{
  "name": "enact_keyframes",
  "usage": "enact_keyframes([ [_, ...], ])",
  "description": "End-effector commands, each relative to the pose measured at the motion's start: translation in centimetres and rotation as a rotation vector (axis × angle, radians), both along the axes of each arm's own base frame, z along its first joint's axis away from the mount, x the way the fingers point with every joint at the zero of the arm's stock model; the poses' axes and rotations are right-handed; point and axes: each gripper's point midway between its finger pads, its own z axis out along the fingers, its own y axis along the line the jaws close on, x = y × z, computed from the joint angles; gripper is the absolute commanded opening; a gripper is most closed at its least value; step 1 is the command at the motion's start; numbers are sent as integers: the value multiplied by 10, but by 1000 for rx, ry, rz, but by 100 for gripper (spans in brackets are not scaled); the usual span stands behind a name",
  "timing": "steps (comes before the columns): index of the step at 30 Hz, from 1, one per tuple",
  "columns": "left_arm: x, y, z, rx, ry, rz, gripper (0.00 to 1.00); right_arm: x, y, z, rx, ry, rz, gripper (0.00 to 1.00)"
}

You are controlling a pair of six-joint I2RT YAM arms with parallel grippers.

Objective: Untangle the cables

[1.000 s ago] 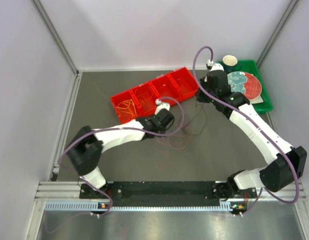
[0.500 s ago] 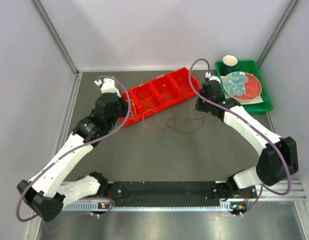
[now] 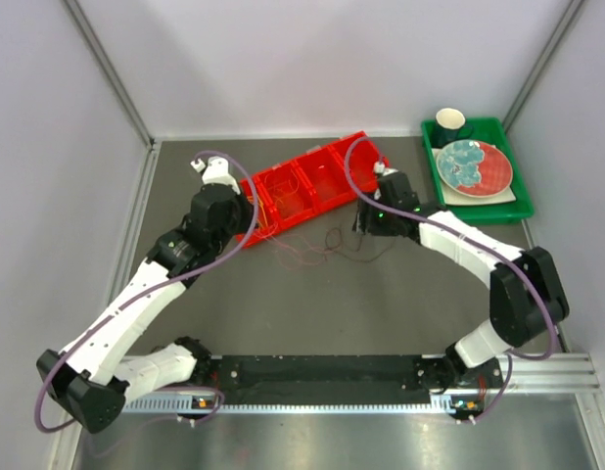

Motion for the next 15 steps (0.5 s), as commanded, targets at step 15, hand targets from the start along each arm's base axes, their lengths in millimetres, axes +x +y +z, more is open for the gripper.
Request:
enact_keyframes([
  [15,12,-21,-13,-62,18,-39,0,-43,28,-54,-209,-28,345,52],
])
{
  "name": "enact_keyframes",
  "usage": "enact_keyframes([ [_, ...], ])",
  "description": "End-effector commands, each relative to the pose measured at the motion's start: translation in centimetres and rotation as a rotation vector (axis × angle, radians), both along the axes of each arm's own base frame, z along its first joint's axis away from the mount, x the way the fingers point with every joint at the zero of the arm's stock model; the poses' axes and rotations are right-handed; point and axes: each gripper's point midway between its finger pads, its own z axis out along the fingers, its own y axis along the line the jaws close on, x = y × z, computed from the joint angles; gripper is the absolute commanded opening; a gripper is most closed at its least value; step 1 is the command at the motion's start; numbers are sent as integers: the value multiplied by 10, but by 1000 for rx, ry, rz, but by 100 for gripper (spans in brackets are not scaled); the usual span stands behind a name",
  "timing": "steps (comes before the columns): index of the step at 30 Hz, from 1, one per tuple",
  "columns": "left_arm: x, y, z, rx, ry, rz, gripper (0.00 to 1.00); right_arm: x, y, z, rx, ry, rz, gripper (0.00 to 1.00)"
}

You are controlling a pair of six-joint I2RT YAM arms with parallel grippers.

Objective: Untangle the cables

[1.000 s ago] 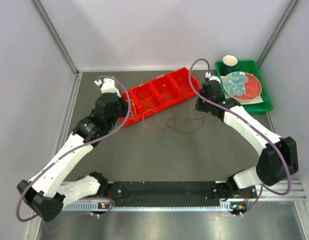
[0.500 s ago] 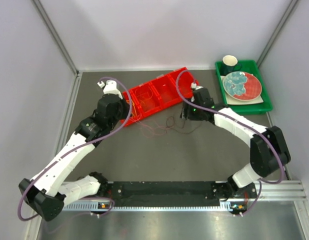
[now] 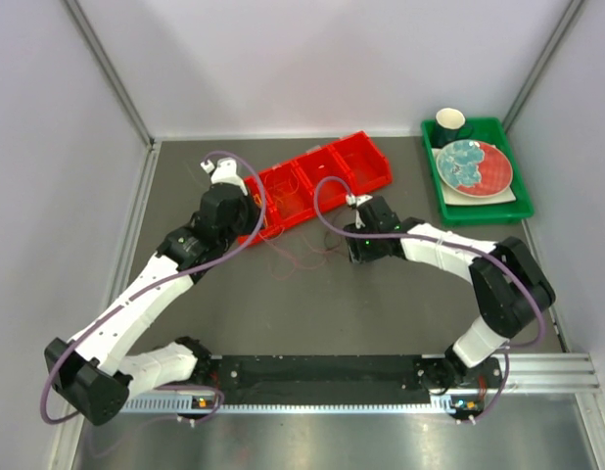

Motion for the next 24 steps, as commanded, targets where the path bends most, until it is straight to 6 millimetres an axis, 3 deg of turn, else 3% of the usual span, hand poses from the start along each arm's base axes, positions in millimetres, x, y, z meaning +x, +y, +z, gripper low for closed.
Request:
enact_keyframes([
  [1,7,-7,6,-47,-30,-7,0,3,6,13,5,-85,49,52],
  [8,7,-12,0,-60,-18,-21,0,20,-4,4,-113,-133,7,49],
  [13,6,-13,-3,-66,-12,-23,0,24,9,1,-157,-173,43,49],
  [18,7,-17,-5,-65,-3,-36,0,29,8,-4,-183,-184,30,44],
  [21,7,-18,-8,-63,3,-42,0,30,7,-5,-187,-189,27,40],
  [24,8,-18,-8,-65,4,-39,0,29,8,-5,-177,-183,26,25],
])
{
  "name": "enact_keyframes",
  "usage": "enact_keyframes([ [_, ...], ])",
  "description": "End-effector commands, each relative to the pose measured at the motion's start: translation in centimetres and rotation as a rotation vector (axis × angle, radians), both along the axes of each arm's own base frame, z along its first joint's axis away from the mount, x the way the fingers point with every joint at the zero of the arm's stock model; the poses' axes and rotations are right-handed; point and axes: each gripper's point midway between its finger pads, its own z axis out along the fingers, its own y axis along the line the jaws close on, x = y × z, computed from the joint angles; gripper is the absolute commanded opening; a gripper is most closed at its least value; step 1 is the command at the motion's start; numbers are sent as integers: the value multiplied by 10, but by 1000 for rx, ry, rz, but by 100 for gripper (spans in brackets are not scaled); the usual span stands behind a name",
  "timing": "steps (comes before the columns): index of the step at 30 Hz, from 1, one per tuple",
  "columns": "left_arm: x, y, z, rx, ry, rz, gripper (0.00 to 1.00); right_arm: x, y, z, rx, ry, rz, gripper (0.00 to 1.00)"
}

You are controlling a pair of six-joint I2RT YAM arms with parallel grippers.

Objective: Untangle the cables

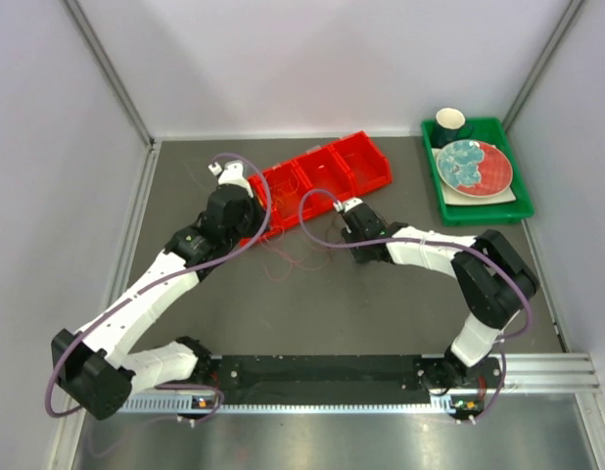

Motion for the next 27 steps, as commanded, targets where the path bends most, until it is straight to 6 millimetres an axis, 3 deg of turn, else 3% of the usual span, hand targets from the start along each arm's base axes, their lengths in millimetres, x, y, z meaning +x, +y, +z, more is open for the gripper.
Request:
enact_keyframes([
  [1,7,-5,9,-38,-33,-1,0,16,12,18,41,-73,-12,13],
  [3,7,-5,9,-35,-34,1,0,16,11,23,50,-82,-18,0],
  [7,8,1,5,-12,-25,24,0,14,5,49,80,-125,-64,0],
  [10,10,7,-1,6,-5,42,0,8,-2,80,113,-149,-95,0],
  [11,13,13,-3,12,1,59,0,5,-3,100,143,-179,-96,0],
  [13,16,22,-5,25,8,85,0,-2,-10,116,150,-188,-99,0],
  [16,26,56,-5,22,8,169,0,-13,-22,145,163,-226,-104,0],
  [21,29,78,-6,12,5,213,0,-30,-38,179,187,-261,-107,0],
  [25,30,86,-20,31,47,244,0,-43,-47,210,234,-296,-94,0],
  [27,32,85,-28,27,55,242,0,-49,-54,214,219,-281,-94,0],
])
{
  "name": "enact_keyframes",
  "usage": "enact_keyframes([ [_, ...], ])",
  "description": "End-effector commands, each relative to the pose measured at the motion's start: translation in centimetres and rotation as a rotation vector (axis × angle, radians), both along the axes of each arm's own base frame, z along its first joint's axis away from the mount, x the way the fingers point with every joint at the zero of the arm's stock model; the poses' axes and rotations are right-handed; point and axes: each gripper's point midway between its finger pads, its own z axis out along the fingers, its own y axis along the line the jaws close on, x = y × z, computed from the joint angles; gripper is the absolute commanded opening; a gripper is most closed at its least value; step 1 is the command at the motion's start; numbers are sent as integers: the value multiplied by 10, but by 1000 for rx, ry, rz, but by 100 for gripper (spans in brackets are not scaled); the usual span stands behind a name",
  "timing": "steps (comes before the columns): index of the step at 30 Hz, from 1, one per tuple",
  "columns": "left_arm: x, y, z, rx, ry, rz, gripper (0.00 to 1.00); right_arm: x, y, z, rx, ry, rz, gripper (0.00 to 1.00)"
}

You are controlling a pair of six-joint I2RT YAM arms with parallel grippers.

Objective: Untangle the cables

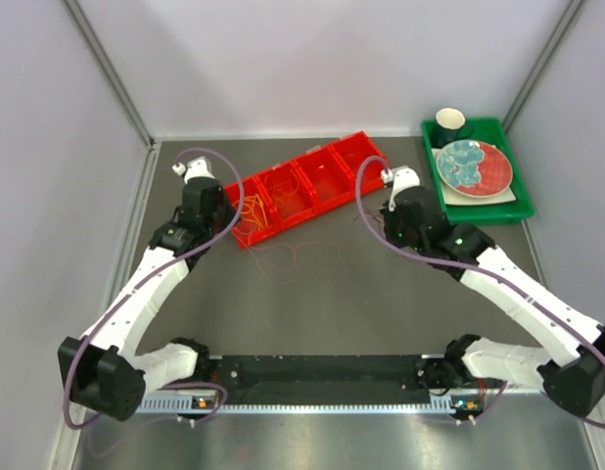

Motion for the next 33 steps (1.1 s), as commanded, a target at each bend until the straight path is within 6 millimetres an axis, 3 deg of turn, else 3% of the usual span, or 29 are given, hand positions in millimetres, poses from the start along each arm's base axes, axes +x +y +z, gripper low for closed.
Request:
enact_keyframes([
  [1,1,-1,-14,-7,14,-19,0,-15,-12,39,27,-31,2,0],
  [3,4,-8,-24,-20,24,-49,0,-22,-17,42,20,-15,5,0],
  [6,-3,-56,-33,-138,51,-277,0,-30,-16,51,49,-9,31,0],
  [7,-3,-78,-27,-170,19,-354,0,-33,-13,46,61,2,42,0],
  [9,-8,-103,-37,-179,47,-435,0,-33,-6,47,104,-8,54,0],
  [12,-22,-151,-50,-205,90,-594,0,-33,1,32,133,30,54,0],
  [13,-31,-171,-50,-218,95,-655,15,-31,4,28,146,33,52,0],
  [14,-33,-181,-64,-216,131,-680,25,-30,6,25,154,40,49,0],
  [16,-47,-203,-71,-220,157,-749,60,-25,14,22,188,57,45,0],
  [18,-46,-215,-77,-233,160,-764,76,-23,19,20,212,72,38,0],
  [20,-49,-228,-82,-248,169,-778,84,-19,21,20,225,80,26,0],
  [23,-43,-239,-88,-250,146,-763,86,-14,17,21,245,93,-1,0],
  [26,-34,-249,-94,-288,131,-712,79,-12,11,21,286,113,-18,0],
  [29,-19,-254,-89,-289,61,-660,75,-14,11,17,327,145,2,0],
  [33,-7,-268,-64,-279,-41,-732,74,-21,17,16,341,169,54,0],
])
